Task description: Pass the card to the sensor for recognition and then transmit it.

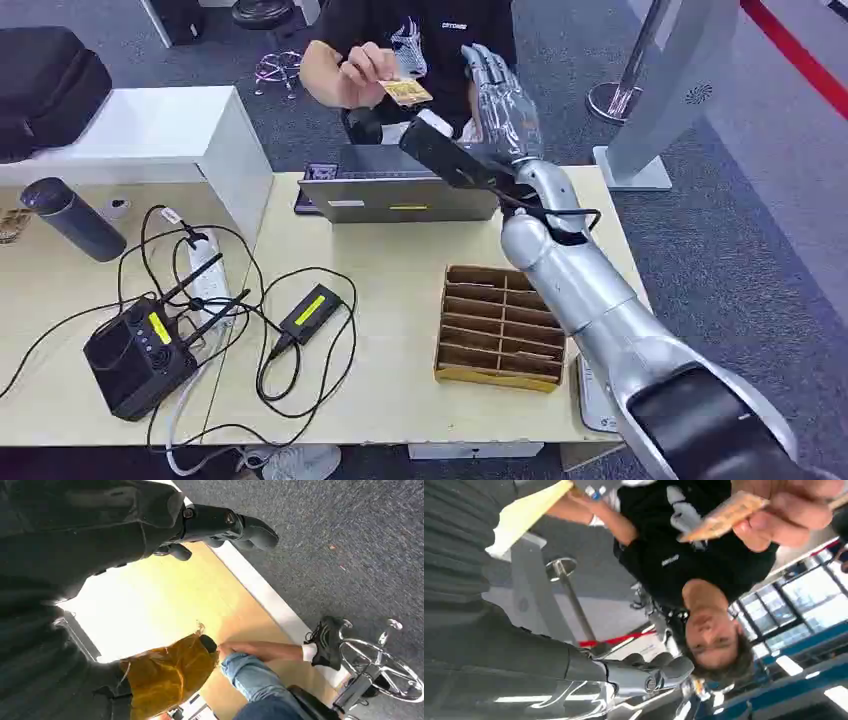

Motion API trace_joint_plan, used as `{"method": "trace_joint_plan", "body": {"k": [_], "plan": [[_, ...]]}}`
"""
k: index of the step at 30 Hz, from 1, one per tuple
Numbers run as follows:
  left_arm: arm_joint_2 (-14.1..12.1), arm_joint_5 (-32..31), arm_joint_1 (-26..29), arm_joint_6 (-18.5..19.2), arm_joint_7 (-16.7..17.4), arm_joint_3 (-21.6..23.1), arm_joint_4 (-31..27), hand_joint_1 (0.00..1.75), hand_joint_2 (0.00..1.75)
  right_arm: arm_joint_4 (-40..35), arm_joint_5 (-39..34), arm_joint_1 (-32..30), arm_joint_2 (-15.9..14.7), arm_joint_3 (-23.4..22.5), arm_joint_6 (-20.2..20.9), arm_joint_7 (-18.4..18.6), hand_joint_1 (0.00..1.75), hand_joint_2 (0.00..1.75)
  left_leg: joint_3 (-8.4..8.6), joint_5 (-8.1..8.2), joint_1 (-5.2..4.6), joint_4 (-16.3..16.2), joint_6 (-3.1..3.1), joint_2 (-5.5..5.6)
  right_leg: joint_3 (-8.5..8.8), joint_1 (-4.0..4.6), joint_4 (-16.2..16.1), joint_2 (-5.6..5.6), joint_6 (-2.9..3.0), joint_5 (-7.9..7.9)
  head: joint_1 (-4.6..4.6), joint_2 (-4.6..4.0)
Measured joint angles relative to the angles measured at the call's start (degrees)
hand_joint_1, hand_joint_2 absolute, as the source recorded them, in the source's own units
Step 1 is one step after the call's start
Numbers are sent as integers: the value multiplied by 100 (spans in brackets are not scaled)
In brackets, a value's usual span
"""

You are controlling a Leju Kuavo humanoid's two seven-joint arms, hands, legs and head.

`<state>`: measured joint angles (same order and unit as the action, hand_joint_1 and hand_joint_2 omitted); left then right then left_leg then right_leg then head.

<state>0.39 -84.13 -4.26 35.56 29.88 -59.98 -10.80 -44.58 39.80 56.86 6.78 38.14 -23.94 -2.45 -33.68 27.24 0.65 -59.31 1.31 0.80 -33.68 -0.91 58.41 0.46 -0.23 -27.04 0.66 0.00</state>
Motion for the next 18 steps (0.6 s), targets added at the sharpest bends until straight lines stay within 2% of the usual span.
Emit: {"method": "trace_joint_plan", "body": {"k": [3,4,15,18], "plan": [[-2,-11,1,-2,-20,37,0,0,175,387,120,180,41,-61,-273,33,0,175,-2,1,0,-1,-1,1,0,0,-2,-1,0,0,-2,0],[-2,-15,2,-2,-35,46,0,0,175,448,155,198,46,-65,-319,33,175,175,-2,1,0,-1,-1,1,0,0,-2,-1,0,0,0,0],[-9,-33,3,-2,-79,94,0,0,175,834,96,153,140,-168,-301,-184,175,175,-1,1,2,0,0,0,-3,0,0,1,0,0,0,0],[-9,-26,5,-7,-127,103,0,0,175,847,61,126,179,-203,-312,-348,175,175,-2,1,1,0,0,0,-3,0,0,1,0,0,0,0]]}}
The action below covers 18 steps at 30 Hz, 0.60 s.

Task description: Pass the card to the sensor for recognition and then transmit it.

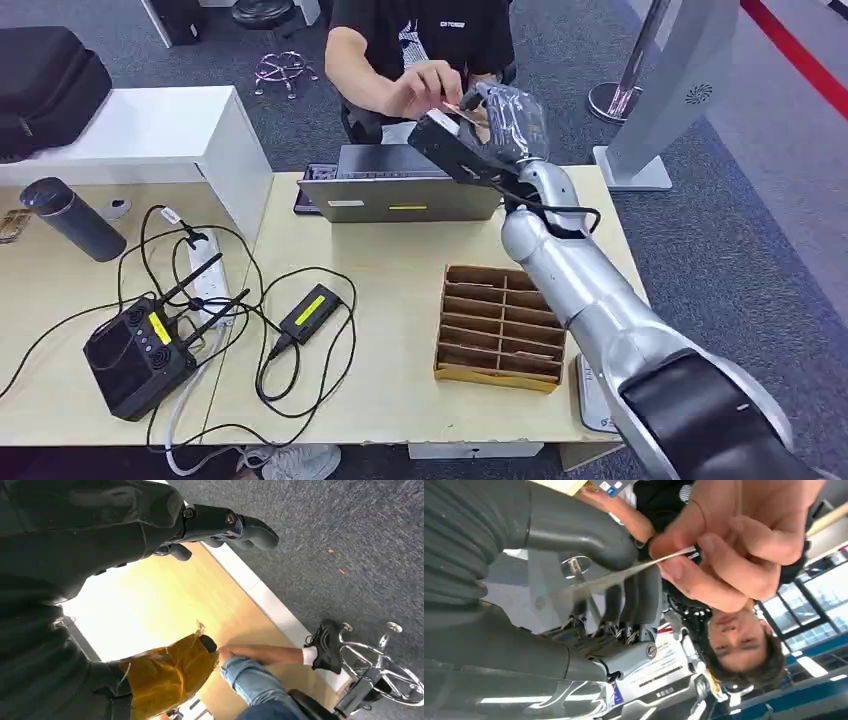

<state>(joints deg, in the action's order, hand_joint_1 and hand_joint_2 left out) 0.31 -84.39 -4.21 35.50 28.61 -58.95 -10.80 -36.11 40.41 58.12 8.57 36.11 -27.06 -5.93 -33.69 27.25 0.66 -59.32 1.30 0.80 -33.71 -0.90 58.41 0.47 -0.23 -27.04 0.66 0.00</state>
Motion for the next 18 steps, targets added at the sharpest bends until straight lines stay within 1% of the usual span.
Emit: {"method": "trace_joint_plan", "body": {"k": [4,6,9,11,12,14,15,18], "plan": [[0,4,2,-9,-79,15,0,0,175,-388,-48,-259,11,-42,-81,-545,175,175,0,1,-1,0,0,-1,0,0,-1,1,0,0,-2,0],[0,4,2,-11,-103,17,0,0,175,-696,-18,-441,11,-42,-96,-633,175,175,-1,2,-1,0,1,-1,-2,0,-2,1,0,0,0,0],[0,9,8,-20,-107,28,0,0,175,-1098,54,-648,9,-42,-96,-657,175,175,-1,2,-1,0,1,-1,-3,0,-2,1,0,-1,0,0],[0,57,10,-57,-116,48,0,0,175,-1439,193,-838,-13,-42,-118,-822,175,175,0,2,-1,0,1,-1,-4,0,-4,1,0,-1,2,0],[0,94,10,-72,-118,65,0,0,175,-1794,351,-1030,-59,-29,-161,-967,175,175,0,2,0,0,1,1,-3,0,-5,0,0,-1,-2,0],[2,182,19,-109,-122,76,0,0,175,-2506,685,-1493,-186,66,-247,-1134,175,175,0,6,0,0,-3,4,-2,2,-7,-4,-2,-4,0,0],[11,227,22,-122,-122,79,0,0,175,-2994,754,-1805,-309,148,-236,-1191,175,175,0,7,1,0,-4,8,3,3,-8,-11,-1,-6,2,0],[33,321,46,-177,-116,76,0,0,175,-4062,697,-2732,-698,383,-92,-1398,175,175,-4,18,0,1,-9,11,4,3,-11,-16,-7,-14,-4,0]]}}
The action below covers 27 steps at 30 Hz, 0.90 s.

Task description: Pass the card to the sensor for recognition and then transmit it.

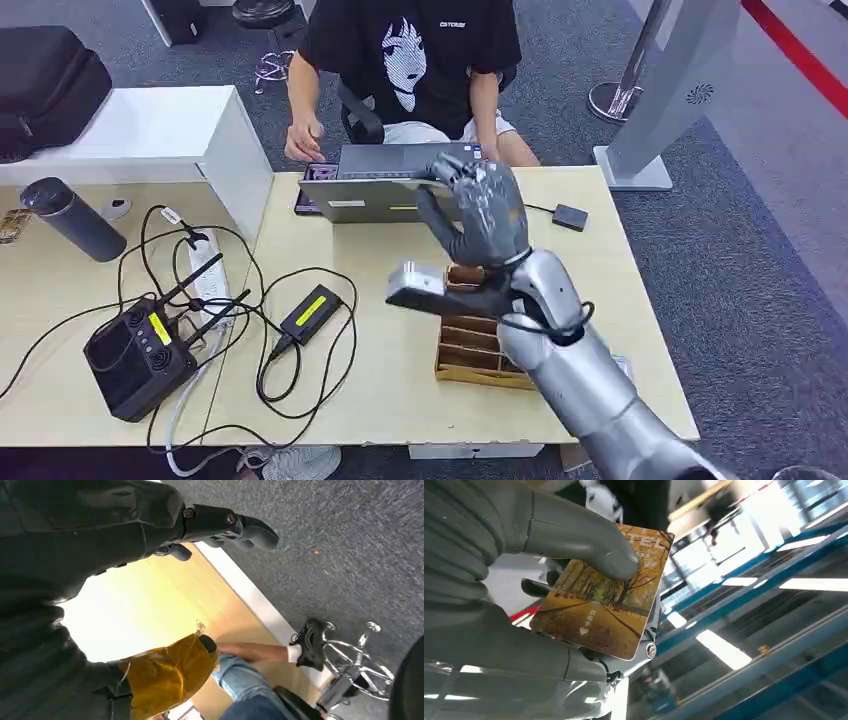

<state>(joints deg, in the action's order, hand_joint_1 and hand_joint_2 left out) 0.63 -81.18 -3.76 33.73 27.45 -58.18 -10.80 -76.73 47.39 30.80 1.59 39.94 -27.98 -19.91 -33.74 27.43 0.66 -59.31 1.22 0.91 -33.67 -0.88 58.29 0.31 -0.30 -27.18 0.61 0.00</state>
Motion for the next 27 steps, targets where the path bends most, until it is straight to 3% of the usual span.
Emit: {"method": "trace_joint_plan", "body": {"k": [2,6,10,12,15,17,21,27], "plan": [[13,17,21,-4,2,0,0,0,175,-502,-7,-463,-240,113,15,-46,175,175,-3,3,-2,0,-3,-5,-5,-1,0,4,0,0,2,0],[22,48,22,-13,18,0,0,0,175,-1057,-13,-826,-502,185,24,-94,175,175,5,7,-2,-1,3,-13,-7,-2,-4,10,-1,-1,4,0],[46,192,56,-147,98,-24,0,0,175,-1687,-532,-1636,-944,65,65,-318,175,175,5,8,-2,-2,1,11,5,-2,-8,-13,-7,-6,6,0],[61,277,74,-238,138,-79,0,0,175,-2039,-923,-2344,-1162,-318,102,-527,175,175,1,17,-2,-2,-11,17,11,-2,-8,-21,-12,-12,0,0],[81,378,95,-321,157,-129,0,0,175,-2378,-1483,-3223,-1356,-1023,508,-814,175,175,1,27,-4,-2,-16,11,9,-3,-11,-18,-12,-15,4,0],[92,420,96,-361,166,-162,0,0,175,-2519,-1499,-3660,-1431,-1448,575,-826,175,175,0,31,-5,-2,-21,7,9,-3,-11,-16,-17,-18,4,0],[109,435,96,-374,184,-212,0,0,175,-2593,-1361,-4220,-1619,-2137,671,-545,175,175,1,33,-5,-2,-23,5,11,-4,-14,-13,-23,-22,4,0],[109,325,85,-356,173,-210,0,0,175,-2204,-203,-4283,-1654,-2636,306,-26,175,175,9,32,-4,-2,-22,-8,14,-3,-13,-1,-22,-20,4,0]]}}
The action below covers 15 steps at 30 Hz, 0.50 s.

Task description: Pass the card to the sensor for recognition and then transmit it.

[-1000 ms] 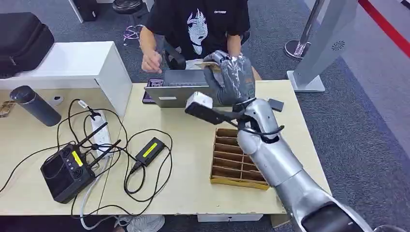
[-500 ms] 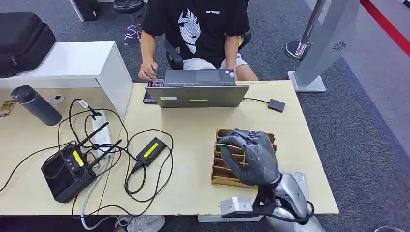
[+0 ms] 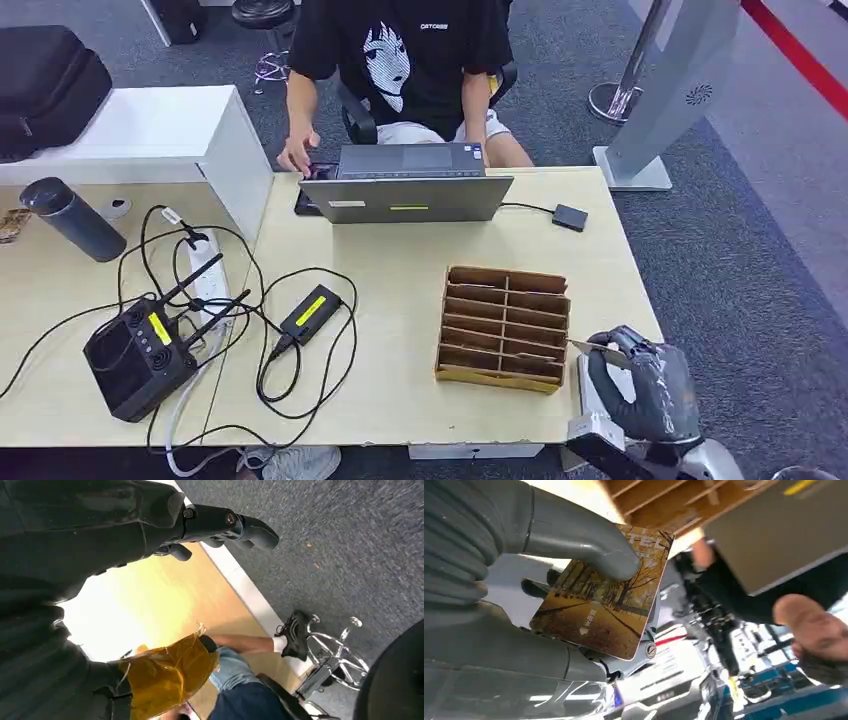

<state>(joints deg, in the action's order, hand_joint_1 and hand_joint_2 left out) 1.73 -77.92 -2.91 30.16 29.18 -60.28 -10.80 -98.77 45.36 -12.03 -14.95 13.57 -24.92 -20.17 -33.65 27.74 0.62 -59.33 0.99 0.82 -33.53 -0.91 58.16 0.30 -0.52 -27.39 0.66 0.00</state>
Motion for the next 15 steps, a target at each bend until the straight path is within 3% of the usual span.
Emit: {"method": "trace_joint_plan", "body": {"k": [4,8,15], "plan": [[4,-22,0,24,-20,0,0,0,175,350,446,83,0,-4,-96,352,175,175,2,-1,0,0,1,1,2,0,2,-1,0,0,2,0],[20,-63,-10,52,-26,0,0,0,175,949,1478,367,0,70,-151,1082,175,175,4,-1,0,0,1,-2,1,0,3,5,0,0,0,0],[24,-68,-25,63,-26,2,0,0,175,1721,1763,714,2,251,-19,1353,175,175,3,-1,-1,0,1,1,3,0,3,2,0,0,2,0]]}}
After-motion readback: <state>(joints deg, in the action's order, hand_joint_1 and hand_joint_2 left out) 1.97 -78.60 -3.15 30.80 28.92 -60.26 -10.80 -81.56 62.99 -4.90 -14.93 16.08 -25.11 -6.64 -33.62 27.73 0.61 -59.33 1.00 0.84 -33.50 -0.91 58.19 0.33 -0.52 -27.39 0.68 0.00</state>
